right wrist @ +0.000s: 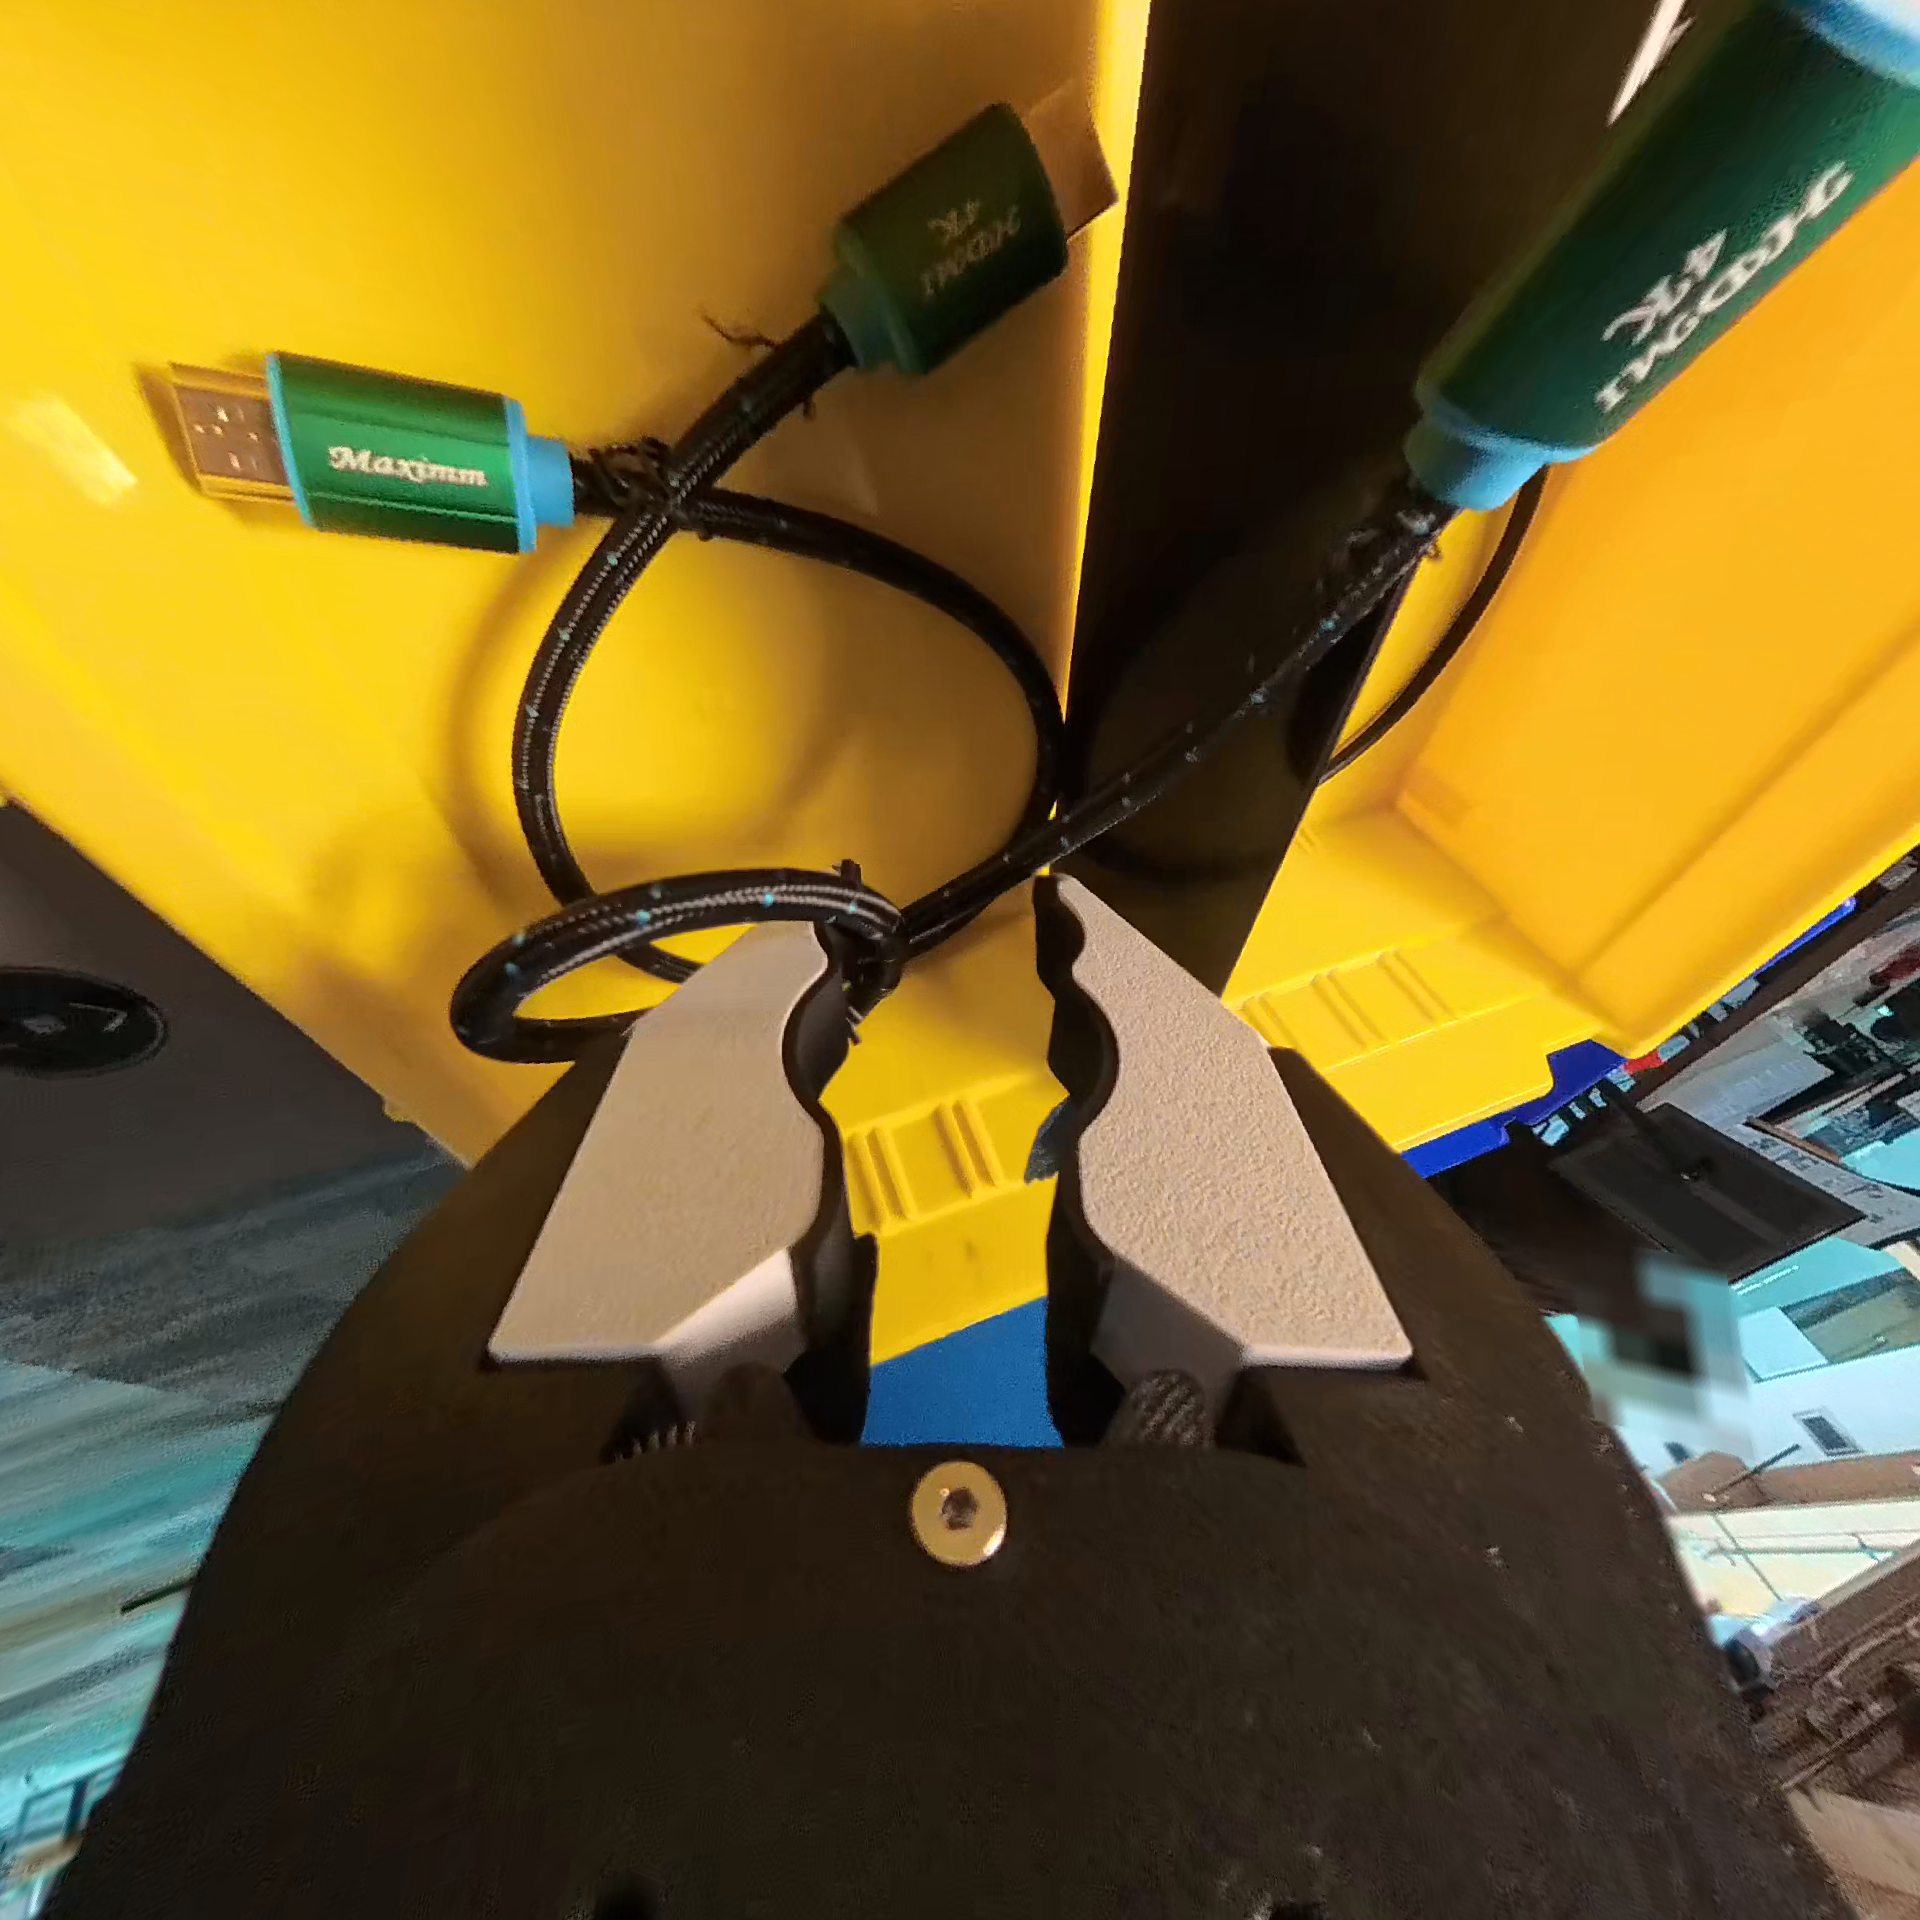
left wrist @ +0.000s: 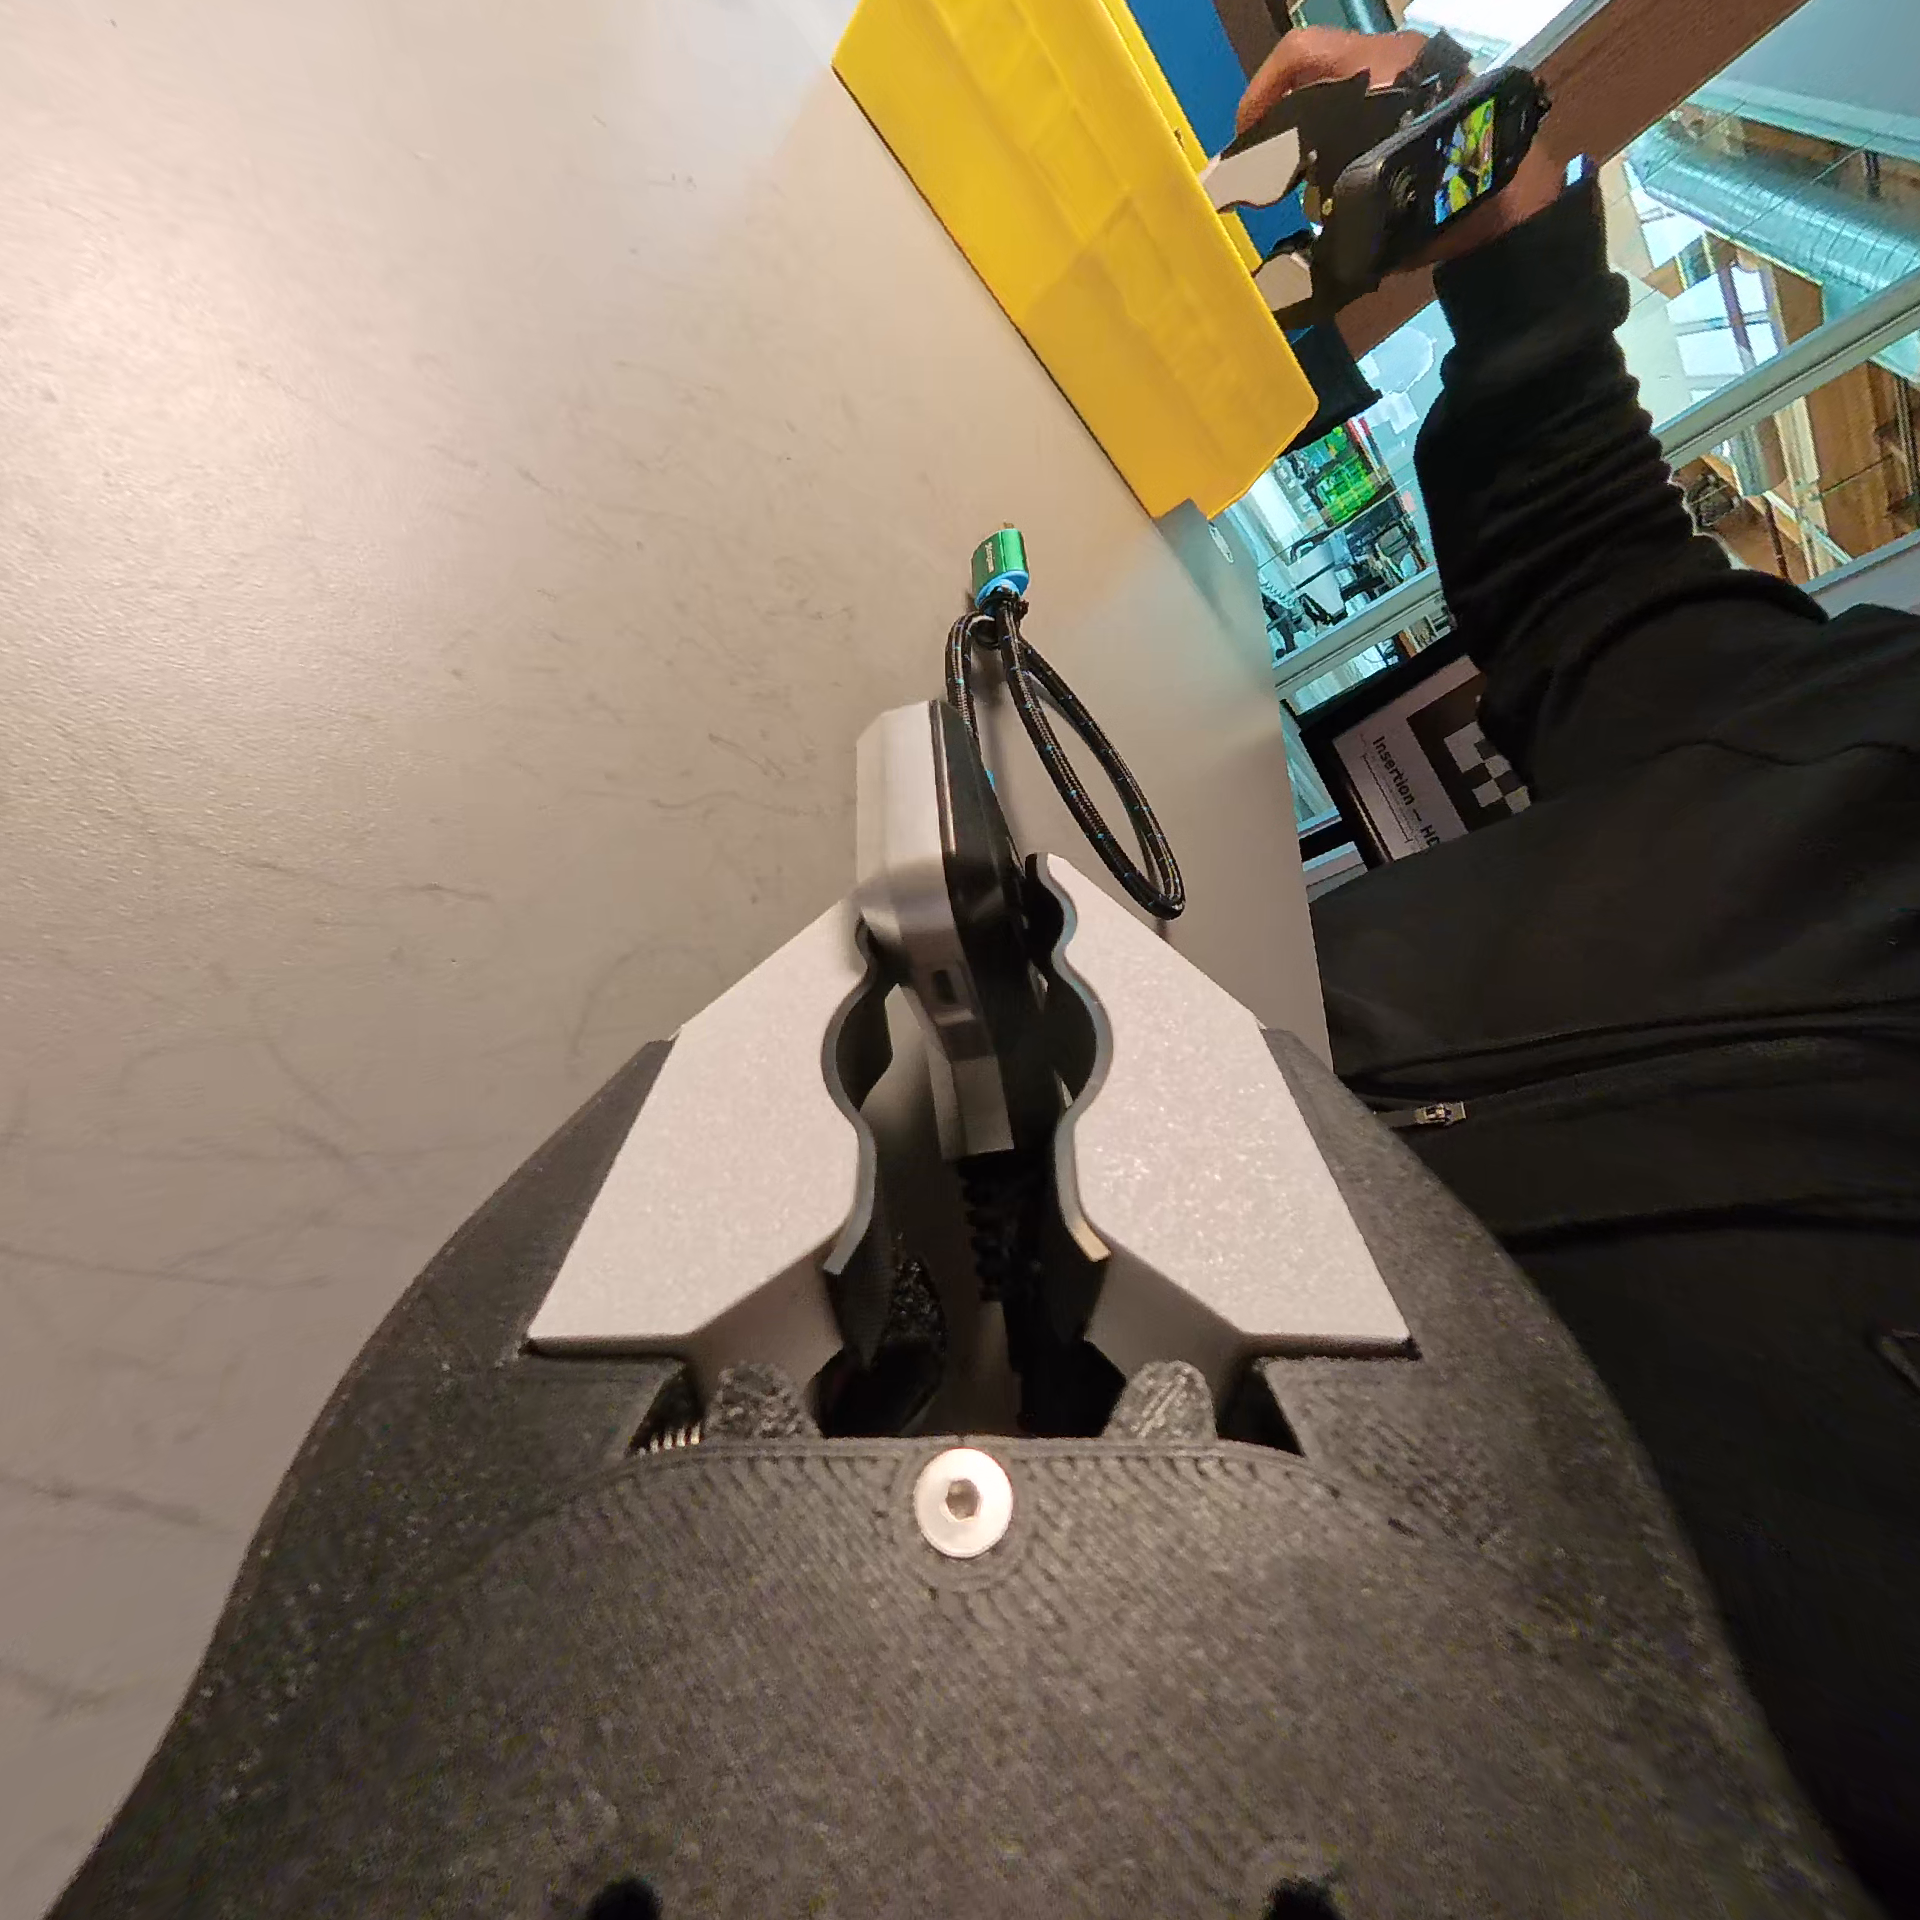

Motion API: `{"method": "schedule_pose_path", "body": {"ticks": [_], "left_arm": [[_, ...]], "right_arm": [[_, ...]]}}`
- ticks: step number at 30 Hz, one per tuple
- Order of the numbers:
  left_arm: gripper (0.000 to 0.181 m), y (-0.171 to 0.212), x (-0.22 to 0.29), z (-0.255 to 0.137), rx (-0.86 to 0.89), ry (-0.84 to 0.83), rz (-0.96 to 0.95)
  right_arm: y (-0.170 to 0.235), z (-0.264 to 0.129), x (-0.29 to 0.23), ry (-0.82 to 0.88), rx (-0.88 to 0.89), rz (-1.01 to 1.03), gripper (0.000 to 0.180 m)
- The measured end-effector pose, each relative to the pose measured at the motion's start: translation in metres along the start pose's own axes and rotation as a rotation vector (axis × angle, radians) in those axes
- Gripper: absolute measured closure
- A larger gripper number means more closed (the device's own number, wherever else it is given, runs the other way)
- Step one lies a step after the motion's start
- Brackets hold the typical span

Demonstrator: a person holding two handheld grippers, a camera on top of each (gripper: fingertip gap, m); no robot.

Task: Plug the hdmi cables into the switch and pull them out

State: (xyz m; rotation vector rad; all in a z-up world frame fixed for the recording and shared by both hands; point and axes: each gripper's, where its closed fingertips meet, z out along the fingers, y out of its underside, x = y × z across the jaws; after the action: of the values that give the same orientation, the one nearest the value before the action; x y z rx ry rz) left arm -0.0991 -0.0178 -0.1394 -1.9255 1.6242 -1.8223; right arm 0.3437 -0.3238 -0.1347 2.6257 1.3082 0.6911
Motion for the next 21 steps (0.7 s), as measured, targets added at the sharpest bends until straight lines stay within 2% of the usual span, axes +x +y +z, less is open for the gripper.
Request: {"method": "schedule_pose_path", "body": {"ticks": [3, 7, 9, 14, 21], "left_arm": [[0.156, 0.000, 0.000, 0.000, -0.001, -0.004, 0.002], [0.156, 0.000, 0.000, 0.001, -0.003, -0.004, 0.002], [0.156, 0.000, 0.000, 0.001, -0.002, -0.005, 0.003], [0.156, 0.000, 0.000, 0.001, -0.003, -0.005, 0.001], [0.156, 0.000, -0.001, 0.001, -0.004, -0.002, -0.002]], "right_arm": [[0.002, -0.001, -0.001, -0.067, -0.008, 0.018, 0.141], [0.003, -0.003, -0.019, -0.319, -0.005, 0.216, 0.141], [0.012, -0.004, -0.021, -0.367, -0.040, 0.262, 0.143], [0.025, -0.003, -0.009, -0.329, -0.102, 0.287, 0.146], [-0.002, 0.033, -0.020, -0.325, -0.115, 0.171, 0.146]]}}
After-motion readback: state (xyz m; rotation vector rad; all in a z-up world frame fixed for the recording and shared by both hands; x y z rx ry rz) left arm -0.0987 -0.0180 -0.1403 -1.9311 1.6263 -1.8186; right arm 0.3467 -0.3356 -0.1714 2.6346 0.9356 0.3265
